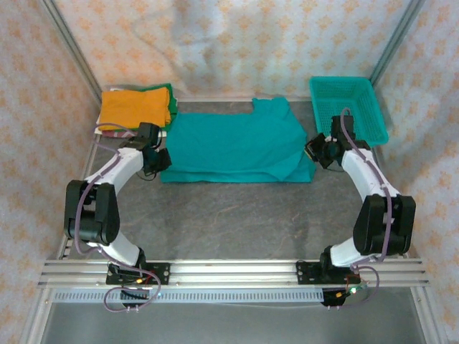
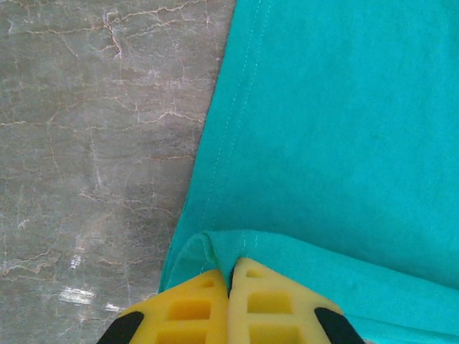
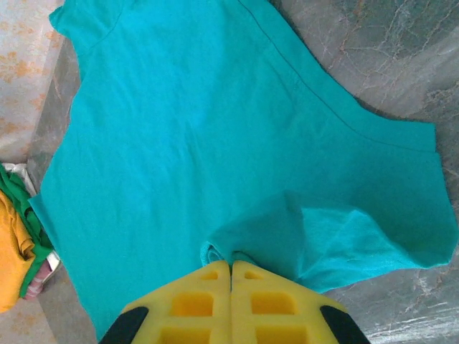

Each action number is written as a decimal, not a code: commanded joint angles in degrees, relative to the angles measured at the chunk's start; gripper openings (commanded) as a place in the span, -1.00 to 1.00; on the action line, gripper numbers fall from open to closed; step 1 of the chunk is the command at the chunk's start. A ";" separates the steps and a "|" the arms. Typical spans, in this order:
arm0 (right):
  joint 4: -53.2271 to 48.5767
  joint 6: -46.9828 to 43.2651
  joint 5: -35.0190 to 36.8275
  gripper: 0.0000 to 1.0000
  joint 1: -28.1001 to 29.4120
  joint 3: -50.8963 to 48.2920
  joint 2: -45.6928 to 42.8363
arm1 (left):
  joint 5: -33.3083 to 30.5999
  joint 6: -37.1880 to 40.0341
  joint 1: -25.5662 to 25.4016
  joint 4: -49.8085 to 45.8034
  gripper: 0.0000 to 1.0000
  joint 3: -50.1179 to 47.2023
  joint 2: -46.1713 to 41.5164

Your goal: Fold and stack the t-shirts

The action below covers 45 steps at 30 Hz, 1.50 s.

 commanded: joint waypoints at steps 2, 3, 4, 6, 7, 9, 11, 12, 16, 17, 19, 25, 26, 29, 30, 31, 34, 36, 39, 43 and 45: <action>1.94 -0.01 1.52 -1.00 0.18 2.34 1.68 | -2.68 1.14 0.79 1.03 -1.00 1.81 1.68; 1.97 0.01 1.49 -1.00 0.18 2.49 1.88 | -2.81 1.22 0.79 1.12 -1.00 1.96 1.95; 2.05 0.01 1.67 -1.00 0.18 2.65 2.13 | -2.76 1.22 0.90 1.12 -1.00 2.21 2.23; 2.14 0.09 1.81 -1.00 0.18 2.98 2.50 | -2.88 1.40 0.85 0.98 -1.00 2.74 2.90; 2.19 0.09 1.79 -1.00 0.18 3.21 2.76 | -2.98 1.48 0.88 0.94 -1.00 3.03 3.24; 2.15 0.09 1.91 -1.00 0.18 3.54 3.11 | -3.23 1.82 0.88 0.72 -1.00 3.71 3.92; 2.40 0.18 1.97 -1.00 0.18 4.18 3.56 | -3.54 2.11 0.96 0.25 -1.00 4.82 4.89; 2.41 0.31 1.95 -1.00 0.17 4.55 3.81 | -3.47 2.17 0.97 0.24 -1.00 5.24 5.28; 3.14 0.99 1.72 -1.00 0.18 6.61 5.93 | -3.43 2.41 1.01 0.05 -1.00 8.38 8.00; 3.94 1.58 1.59 -1.00 0.18 7.18 6.69 | -3.42 2.62 0.98 -0.32 -1.00 9.93 9.03; 5.36 2.86 1.97 -0.93 0.09 9.63 9.00 | -3.96 2.87 1.06 -1.06 -0.98 13.53 11.28; 4.96 5.35 -1.35 -0.49 -0.53 21.89 15.94 | -8.25 3.88 1.68 -5.81 -0.13 24.72 15.53; 4.89 5.30 -1.36 -0.40 -0.53 21.80 15.30 | -8.34 3.67 1.69 -5.39 -0.05 24.01 14.29; 4.69 3.76 -1.31 -0.35 -0.45 17.33 9.78 | -8.77 3.35 1.58 -3.51 0.01 17.86 8.43; 6.47 3.41 -1.37 -0.36 -0.08 13.57 6.45 | -8.68 3.11 1.58 -2.31 0.00 14.56 5.79; 8.50 2.77 -0.74 -0.36 0.79 9.46 2.89 | -7.85 2.90 1.58 -1.02 0.00 11.06 3.55; 6.08 -1.18 4.71 -0.36 5.08 1.42 -4.62 | -4.40 2.38 0.79 1.86 -0.02 2.77 -0.69; 4.88 -1.84 7.34 -0.36 7.39 -3.07 -7.08 | -2.71 2.52 -0.59 2.61 -0.03 -0.35 -0.82; 5.23 -2.02 9.89 -0.35 8.44 -8.28 -7.39 | -2.11 2.76 -2.10 3.96 -0.05 -2.30 0.95; 7.97 -2.54 9.61 -0.40 8.70 -10.23 -3.06 | 0.53 1.73 -2.29 6.46 -0.11 -0.80 5.20; 8.25 -3.33 9.59 -0.45 9.03 -9.12 -0.46 | 1.47 1.33 -2.74 7.62 -0.14 0.38 6.50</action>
